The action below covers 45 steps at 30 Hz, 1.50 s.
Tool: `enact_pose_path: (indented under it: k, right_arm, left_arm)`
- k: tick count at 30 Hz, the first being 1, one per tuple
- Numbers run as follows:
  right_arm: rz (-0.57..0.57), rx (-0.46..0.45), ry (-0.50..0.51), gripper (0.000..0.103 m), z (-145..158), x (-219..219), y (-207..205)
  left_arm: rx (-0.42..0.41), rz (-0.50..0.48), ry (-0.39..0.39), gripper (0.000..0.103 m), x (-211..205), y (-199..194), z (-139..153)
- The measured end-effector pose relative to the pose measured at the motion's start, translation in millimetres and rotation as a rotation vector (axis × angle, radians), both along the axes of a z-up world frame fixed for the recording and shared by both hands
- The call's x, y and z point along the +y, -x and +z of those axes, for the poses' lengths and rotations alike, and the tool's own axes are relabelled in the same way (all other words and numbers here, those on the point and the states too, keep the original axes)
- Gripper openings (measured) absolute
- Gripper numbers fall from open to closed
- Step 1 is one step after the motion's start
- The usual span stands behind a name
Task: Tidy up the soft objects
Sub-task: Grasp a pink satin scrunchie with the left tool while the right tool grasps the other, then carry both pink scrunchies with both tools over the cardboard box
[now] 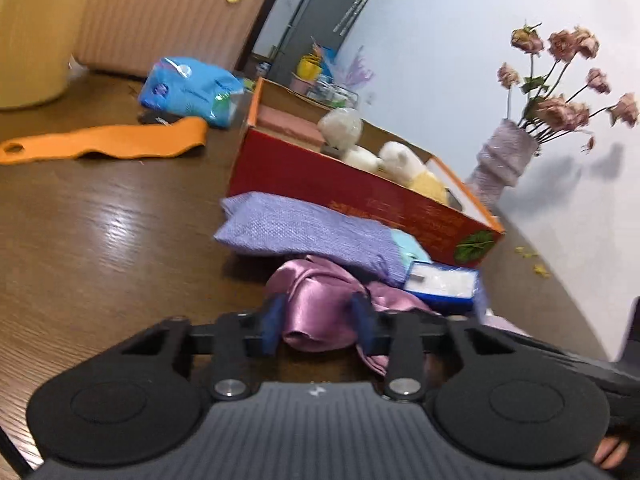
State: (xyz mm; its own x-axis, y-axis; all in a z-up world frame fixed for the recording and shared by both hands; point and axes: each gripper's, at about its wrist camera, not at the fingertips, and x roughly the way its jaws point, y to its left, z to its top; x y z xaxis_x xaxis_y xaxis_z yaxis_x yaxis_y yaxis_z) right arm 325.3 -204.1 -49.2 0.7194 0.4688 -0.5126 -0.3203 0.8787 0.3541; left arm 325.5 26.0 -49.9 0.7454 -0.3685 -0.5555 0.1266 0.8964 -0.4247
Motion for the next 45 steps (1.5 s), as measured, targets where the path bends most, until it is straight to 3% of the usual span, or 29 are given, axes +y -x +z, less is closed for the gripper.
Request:
enact_pose_path:
  k: [3, 7, 14, 15, 18, 25, 27, 28, 29, 30, 38, 42, 45]
  right_arm:
    - [0.024, -0.003, 0.016, 0.023, -0.9, 4.7, 1.1]
    - [0.077, -0.010, 0.010, 0.021, 8.4, 1.2, 21.4]
    - [0.172, -0.035, 0.048, 0.022, 16.4, -12.2, 100.1]
    - [0.183, -0.036, 0.056, 0.025, 16.2, -14.5, 110.5]
    - [0.160, -0.041, 0.048, 0.030, 16.2, -25.5, 133.2]
    - [0.094, -0.079, -0.011, 0.030, 24.2, -40.6, 139.2]
    - [0.092, -0.066, 0.002, 0.030, 20.0, -36.2, 137.5]
    - [0.092, -0.057, 0.006, 0.030, 17.1, -33.7, 136.5]
    - [0.095, -0.047, 0.009, 0.030, 13.4, -31.5, 135.6]
    - [0.094, -0.040, 0.013, 0.030, 10.5, -30.3, 135.1]
    - [0.089, -0.027, 0.003, 0.017, 2.2, -28.2, 131.3]
    - [0.093, -0.106, 0.013, 0.017, 29.3, -29.0, 111.0]
    - [0.098, -0.187, 0.030, 0.017, 66.2, -30.1, 67.3]
  left_arm:
    - [-0.008, -0.001, -0.003, 0.024, 0.9, 9.8, 4.6]
    - [-0.005, -0.006, 0.010, 0.023, 2.7, 42.2, 10.7]
    - [0.002, -0.037, 0.002, 0.023, -5.3, 120.9, 15.7]
    - [0.003, -0.048, -0.004, 0.024, -7.2, 128.6, 14.4]
    - [0.014, -0.053, -0.025, 0.046, -9.9, 143.0, 7.6]
    - [-0.025, -0.031, -0.016, 0.060, -7.2, 142.5, 16.9]
    - [-0.026, -0.034, -0.016, 0.058, -8.9, 137.9, 17.0]
    - [-0.019, -0.038, -0.014, 0.049, -10.2, 135.6, 15.8]
    - [-0.003, -0.045, -0.015, 0.034, -11.5, 133.4, 13.9]
    - [0.012, -0.057, -0.016, 0.027, -13.1, 131.9, 11.4]
    - [-0.008, -0.079, -0.005, 0.014, -16.4, 128.3, 17.1]
    - [-0.101, -0.103, -0.026, 0.014, -20.1, 100.7, 49.9]
    - [-0.173, -0.116, -0.040, 0.014, -20.0, 52.1, 80.8]
